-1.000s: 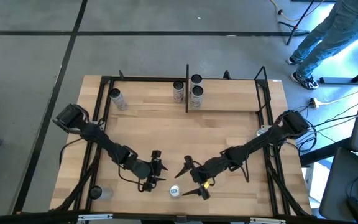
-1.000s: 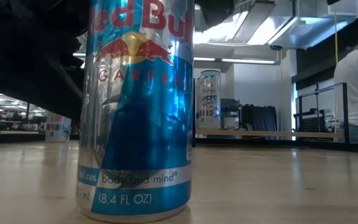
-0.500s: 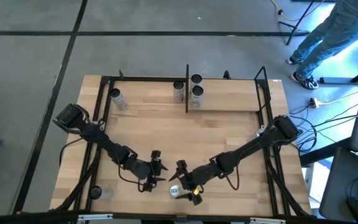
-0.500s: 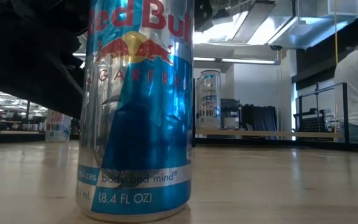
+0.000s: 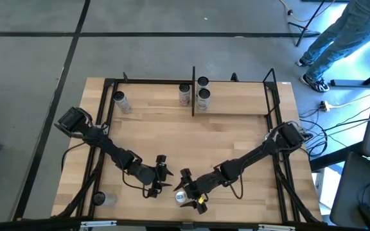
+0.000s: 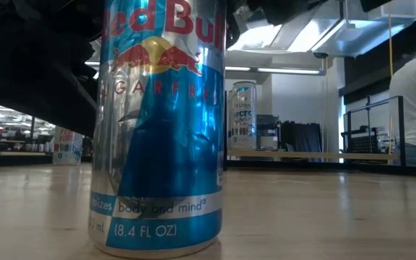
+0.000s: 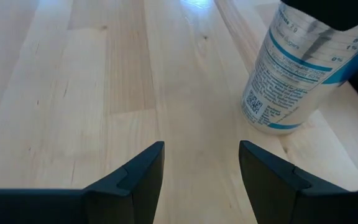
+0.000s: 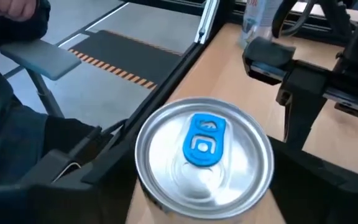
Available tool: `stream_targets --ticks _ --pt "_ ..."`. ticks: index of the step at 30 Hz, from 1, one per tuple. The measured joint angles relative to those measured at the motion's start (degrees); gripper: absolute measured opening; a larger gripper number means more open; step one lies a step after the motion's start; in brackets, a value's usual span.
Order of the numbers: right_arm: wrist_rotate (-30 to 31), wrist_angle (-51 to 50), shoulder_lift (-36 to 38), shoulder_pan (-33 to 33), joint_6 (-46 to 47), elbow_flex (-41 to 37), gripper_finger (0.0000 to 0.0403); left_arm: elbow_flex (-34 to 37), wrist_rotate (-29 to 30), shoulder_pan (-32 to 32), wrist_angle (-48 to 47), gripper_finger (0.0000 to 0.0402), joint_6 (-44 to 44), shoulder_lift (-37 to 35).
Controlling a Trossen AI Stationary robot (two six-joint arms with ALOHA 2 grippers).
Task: Place canned beverage on shelf
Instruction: Put the left blue soda can on the shelf
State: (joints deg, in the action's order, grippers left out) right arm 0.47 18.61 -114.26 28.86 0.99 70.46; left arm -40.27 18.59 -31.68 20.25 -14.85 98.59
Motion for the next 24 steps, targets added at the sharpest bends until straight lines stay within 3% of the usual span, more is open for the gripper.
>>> stream_targets --ticks 4,9,24 --pt "0.0 -0.9 0.5 0.0 -1.2 0.0 0.02 0.0 0.0 0.0 0.0 0.0194 0.0 0.0" --pt "0.8 -7.2 4.8 0.0 -2.8 -0.2 0.0196 0.0 0.0 0.0 0.0 0.0194 0.0 0.0" --pt "17.4 -33.3 25.4 -0.2 -4.0 -2.5 0.0196 0.0 0.2 -0.2 0.0 0.0194 0.1 0.0"
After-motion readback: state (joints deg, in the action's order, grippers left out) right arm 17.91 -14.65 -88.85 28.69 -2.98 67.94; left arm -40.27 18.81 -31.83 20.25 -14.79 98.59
